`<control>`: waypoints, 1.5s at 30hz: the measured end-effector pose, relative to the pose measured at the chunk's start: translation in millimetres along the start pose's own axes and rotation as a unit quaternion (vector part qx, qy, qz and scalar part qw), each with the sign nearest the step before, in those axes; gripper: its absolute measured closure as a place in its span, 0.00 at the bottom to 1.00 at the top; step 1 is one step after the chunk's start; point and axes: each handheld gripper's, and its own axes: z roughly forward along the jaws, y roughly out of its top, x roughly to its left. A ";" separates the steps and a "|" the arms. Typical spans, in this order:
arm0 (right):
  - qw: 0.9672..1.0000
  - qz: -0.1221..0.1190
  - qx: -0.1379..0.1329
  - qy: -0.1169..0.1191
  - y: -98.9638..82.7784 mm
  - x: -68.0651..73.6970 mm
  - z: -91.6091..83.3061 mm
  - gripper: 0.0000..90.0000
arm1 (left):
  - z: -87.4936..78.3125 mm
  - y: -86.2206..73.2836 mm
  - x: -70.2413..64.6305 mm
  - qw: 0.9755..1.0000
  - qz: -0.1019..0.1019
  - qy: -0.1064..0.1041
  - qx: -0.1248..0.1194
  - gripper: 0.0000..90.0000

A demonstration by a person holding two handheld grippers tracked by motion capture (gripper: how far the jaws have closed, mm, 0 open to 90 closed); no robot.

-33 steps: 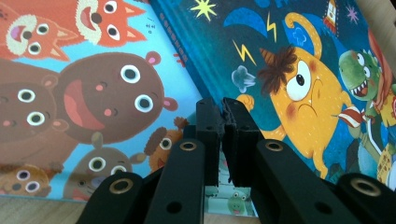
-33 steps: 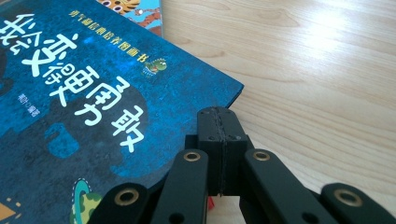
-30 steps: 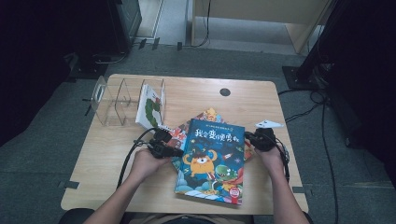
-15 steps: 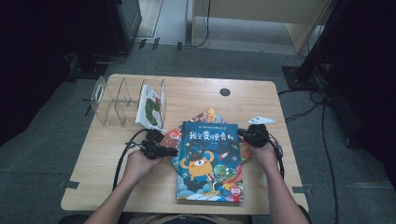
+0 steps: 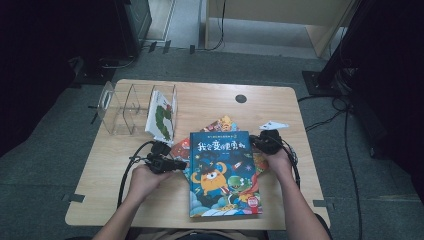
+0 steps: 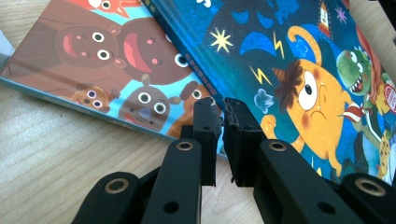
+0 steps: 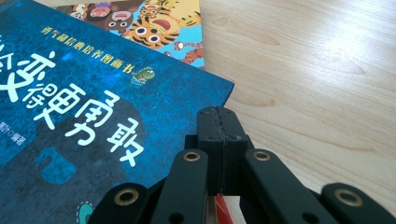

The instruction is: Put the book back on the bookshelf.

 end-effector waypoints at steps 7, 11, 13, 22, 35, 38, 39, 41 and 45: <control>1.000 0.000 0.002 0.003 4.7 2.7 4.9 1.00 | -5.3 -9.1 -7.1 1.000 0.000 0.001 -0.009 0.94; 1.000 0.008 0.004 0.005 5.4 2.3 3.6 0.99 | -6.4 -16.7 -14.6 1.000 0.023 0.016 -0.015 0.94; 1.000 0.014 0.002 0.008 4.4 2.2 0.9 1.00 | -6.4 -19.1 -17.4 0.999 0.026 0.015 -0.013 0.95; 0.999 0.030 0.013 0.016 -1.9 9.8 -9.4 1.00 | 1.1 -25.5 -28.7 0.999 0.038 0.008 0.000 0.95; 0.999 0.022 0.024 0.013 -6.9 12.3 -12.4 1.00 | 7.2 -26.6 -31.8 0.999 0.040 0.002 0.011 0.97; 0.999 0.021 0.023 0.009 -6.7 13.5 -11.9 1.00 | 8.5 -27.0 -34.5 0.999 0.042 0.001 0.011 0.98; 1.000 0.021 0.022 0.006 -6.5 13.8 -11.4 1.00 | 9.1 -27.0 -35.3 0.999 0.044 0.000 0.012 0.98; 1.000 0.019 0.020 0.002 -5.9 13.7 -10.5 1.00 | 10.3 -27.1 -37.2 0.999 0.045 -0.003 0.014 0.98; 0.999 0.027 0.019 -0.002 -4.3 12.8 -8.5 1.00 | 13.4 -26.9 -40.0 0.999 0.043 -0.008 0.015 0.97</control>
